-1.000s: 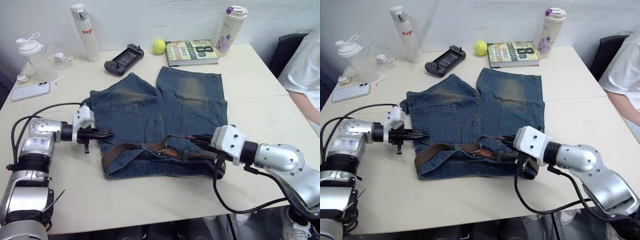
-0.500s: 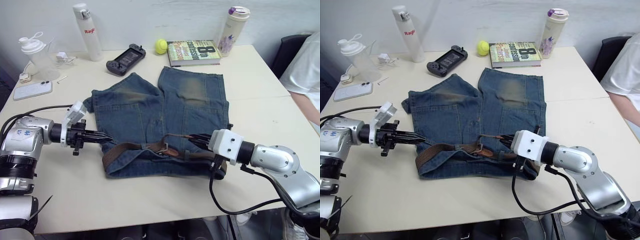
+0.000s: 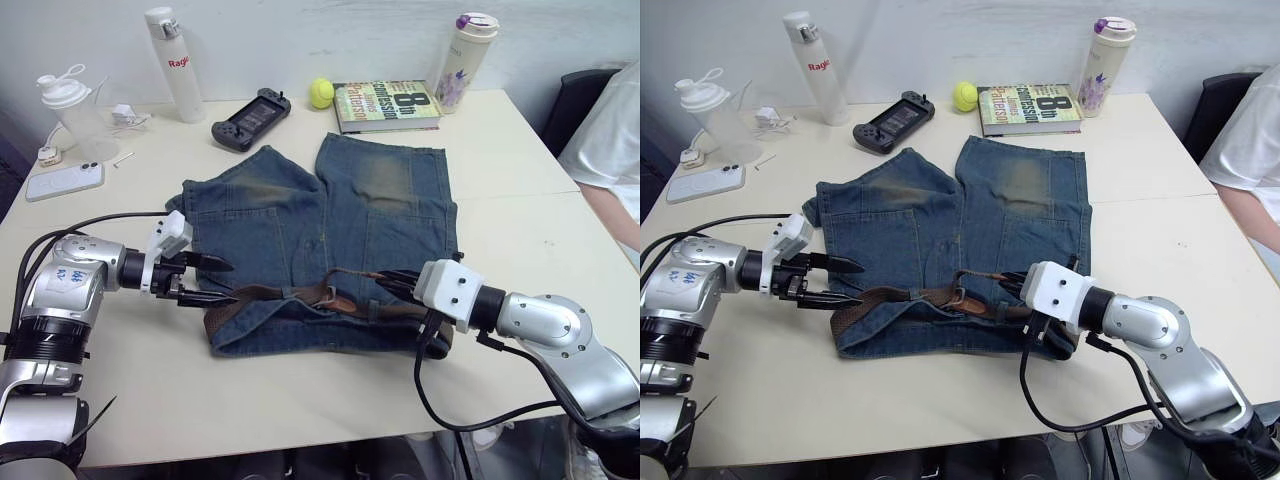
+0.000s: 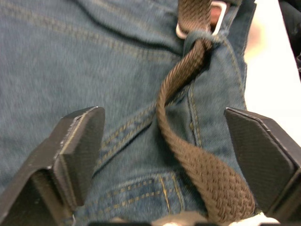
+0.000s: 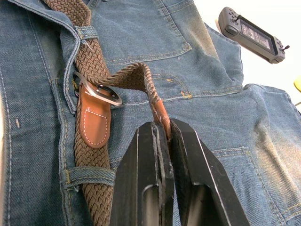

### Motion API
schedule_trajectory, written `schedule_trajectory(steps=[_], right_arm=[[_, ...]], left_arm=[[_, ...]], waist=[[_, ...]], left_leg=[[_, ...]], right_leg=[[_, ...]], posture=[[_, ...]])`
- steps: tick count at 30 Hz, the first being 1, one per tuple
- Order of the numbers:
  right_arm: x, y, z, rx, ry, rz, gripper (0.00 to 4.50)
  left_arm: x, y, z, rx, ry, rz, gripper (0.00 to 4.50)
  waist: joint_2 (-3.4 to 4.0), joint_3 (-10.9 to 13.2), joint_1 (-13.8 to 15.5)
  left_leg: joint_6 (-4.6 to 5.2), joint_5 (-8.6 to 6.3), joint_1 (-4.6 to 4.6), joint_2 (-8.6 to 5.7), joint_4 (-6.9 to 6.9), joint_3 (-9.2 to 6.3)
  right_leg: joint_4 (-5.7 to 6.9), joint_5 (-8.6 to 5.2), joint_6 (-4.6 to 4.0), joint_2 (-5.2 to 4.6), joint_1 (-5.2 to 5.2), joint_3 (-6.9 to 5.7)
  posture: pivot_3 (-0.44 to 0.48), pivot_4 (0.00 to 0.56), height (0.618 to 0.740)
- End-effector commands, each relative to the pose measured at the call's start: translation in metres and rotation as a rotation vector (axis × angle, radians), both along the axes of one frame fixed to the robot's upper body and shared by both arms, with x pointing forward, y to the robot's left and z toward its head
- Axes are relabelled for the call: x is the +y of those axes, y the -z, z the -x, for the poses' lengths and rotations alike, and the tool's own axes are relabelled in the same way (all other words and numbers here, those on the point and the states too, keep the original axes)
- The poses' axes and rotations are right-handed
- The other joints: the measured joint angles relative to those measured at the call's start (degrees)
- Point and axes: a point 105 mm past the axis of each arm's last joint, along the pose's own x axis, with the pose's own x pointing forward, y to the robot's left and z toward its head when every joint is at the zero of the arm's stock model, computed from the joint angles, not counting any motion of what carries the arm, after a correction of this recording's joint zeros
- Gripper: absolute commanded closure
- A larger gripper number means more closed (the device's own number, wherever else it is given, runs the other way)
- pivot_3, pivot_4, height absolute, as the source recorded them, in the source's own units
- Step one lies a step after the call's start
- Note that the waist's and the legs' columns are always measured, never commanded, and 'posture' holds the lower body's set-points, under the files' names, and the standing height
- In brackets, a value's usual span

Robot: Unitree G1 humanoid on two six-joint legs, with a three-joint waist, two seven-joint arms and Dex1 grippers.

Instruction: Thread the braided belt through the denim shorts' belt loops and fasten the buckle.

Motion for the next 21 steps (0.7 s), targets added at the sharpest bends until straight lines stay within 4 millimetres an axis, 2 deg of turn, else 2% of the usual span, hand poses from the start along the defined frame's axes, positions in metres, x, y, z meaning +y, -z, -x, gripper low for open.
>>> schedule_trajectory(steps=[1, 3, 10, 11, 16, 19, 21], right_arm=[[0.006, -0.011, 0.006, -0.045, -0.027, -0.011, 4.5], [0.005, -0.011, 0.005, -0.047, -0.023, -0.011, 4.5], [0.005, -0.012, 0.005, -0.059, -0.014, -0.01, 4.5], [0.005, -0.012, 0.005, -0.062, -0.012, -0.012, 4.5], [0.006, -0.016, 0.005, -0.066, -0.01, -0.03, 4.5], [0.008, -0.018, 0.009, -0.051, -0.052, -0.039, 4.5], [0.01, -0.027, 0.015, -0.056, -0.098, -0.076, 4.5]], left_arm=[[-0.004, -0.001, 0.002, -0.019, 0.028, -0.014, 0.58], [-0.006, 0.0, 0.007, 0.007, 0.054, -0.003, 1.22], [-0.014, -0.004, 0.008, 0.039, 0.079, 0.032, 4.23], [-0.014, -0.005, 0.007, 0.043, 0.077, 0.04, 4.44], [-0.014, -0.008, 0.014, 0.113, 0.113, 0.057, 4.44], [-0.013, -0.017, 0.012, 0.189, 0.104, 0.118, 4.44], [-0.015, -0.03, 0.017, 0.284, 0.117, 0.2, 4.44]], waist=[[0.0, 0.0, 0.1], [0.0, 0.0, 0.1], [0.0, 0.0, 0.1], [0.0, 0.0, 0.1], [0.0, 0.0, 0.0], [0.0, 0.0, 0.2], [-0.01, 0.0, 0.1]], left_leg=[[0.0, 0.0, -0.01, 0.0, 0.01, -0.02], [0.0, 0.0, -0.02, -0.01, 0.02, -0.03], [0.0, 0.0, -0.01, 0.0, 0.02, -0.03], [0.0, 0.0, -0.01, 0.0, 0.02, -0.03], [0.0, 0.0, -0.02, -0.01, 0.02, -0.02], [0.0, 0.0, -0.02, -0.02, 0.02, -0.04], [0.01, 0.01, -0.04, -0.04, 0.05, -0.07]], right_leg=[[0.0, 0.0, 0.0, 0.0, 0.0, 0.0], [0.01, 0.0, 0.0, 0.0, 0.0, 0.0], [0.01, 0.0, 0.0, 0.02, 0.0, -0.01], [0.01, 0.0, 0.0, 0.02, 0.0, -0.01], [0.01, 0.0, 0.0, 0.04, 0.0, -0.02], [0.02, 0.0, 0.0, 0.08, 0.0, -0.03], [0.03, 0.0, 0.0, 0.08, 0.01, -0.02]], posture=[[0.0, 0.15, 0.74], [0.0, 0.15, 0.74], [0.0, 0.15, 0.74], [0.0, 0.15, 0.74], [0.0, 0.15, 0.74], [0.0, 0.15, 0.74], [0.0, 0.15, 0.74]])
